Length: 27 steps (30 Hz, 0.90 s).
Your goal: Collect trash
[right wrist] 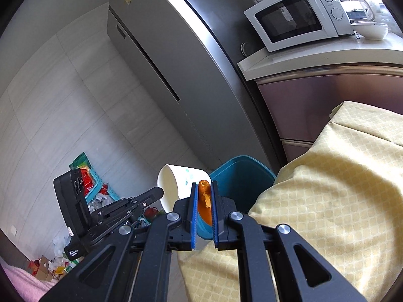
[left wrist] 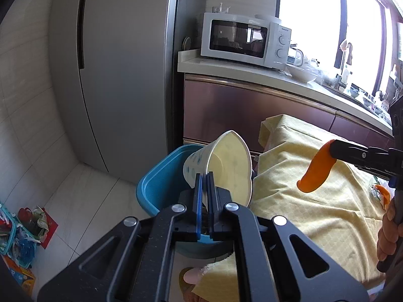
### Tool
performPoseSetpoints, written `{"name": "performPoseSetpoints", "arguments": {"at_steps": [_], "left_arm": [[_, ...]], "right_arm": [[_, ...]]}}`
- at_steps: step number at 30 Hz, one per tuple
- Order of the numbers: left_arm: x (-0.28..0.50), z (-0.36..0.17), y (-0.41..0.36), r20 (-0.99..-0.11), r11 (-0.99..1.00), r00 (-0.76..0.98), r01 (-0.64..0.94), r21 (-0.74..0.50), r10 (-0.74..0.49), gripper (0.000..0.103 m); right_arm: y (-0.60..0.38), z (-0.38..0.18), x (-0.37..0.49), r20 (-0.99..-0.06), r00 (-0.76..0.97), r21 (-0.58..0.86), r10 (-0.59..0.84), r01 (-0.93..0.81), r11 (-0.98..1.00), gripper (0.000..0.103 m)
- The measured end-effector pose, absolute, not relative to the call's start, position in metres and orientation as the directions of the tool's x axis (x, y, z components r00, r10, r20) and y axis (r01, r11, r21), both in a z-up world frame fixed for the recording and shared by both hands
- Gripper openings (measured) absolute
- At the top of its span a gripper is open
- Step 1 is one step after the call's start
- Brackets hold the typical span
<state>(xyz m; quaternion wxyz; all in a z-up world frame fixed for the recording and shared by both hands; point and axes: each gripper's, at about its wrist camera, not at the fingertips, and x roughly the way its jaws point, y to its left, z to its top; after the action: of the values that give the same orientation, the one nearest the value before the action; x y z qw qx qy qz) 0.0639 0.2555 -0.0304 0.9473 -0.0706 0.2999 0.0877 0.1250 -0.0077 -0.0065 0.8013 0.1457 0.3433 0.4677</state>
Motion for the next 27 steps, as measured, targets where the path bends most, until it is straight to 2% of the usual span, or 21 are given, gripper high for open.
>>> {"name": "performPoseSetpoints", "arguments": {"at_steps": [13, 27], "left_arm": [[0.079, -0.047, 0.265, -0.613, 0.969, 0.777, -0.235, -0.077, 0.140, 0.004], [0.095, -0.065, 0.272, -0.646, 0.966, 0.749, -0.250, -0.066, 0.150, 0.004]], "right_arm": [[0.023, -0.012, 0.143, -0.435, 0.291, 0.552, 0.852, -0.662, 0.508, 0.008], [0.061, -0.032, 0.163, -0.504, 0.255, 0.547, 0.825, -0.646, 0.533, 0.008]]}}
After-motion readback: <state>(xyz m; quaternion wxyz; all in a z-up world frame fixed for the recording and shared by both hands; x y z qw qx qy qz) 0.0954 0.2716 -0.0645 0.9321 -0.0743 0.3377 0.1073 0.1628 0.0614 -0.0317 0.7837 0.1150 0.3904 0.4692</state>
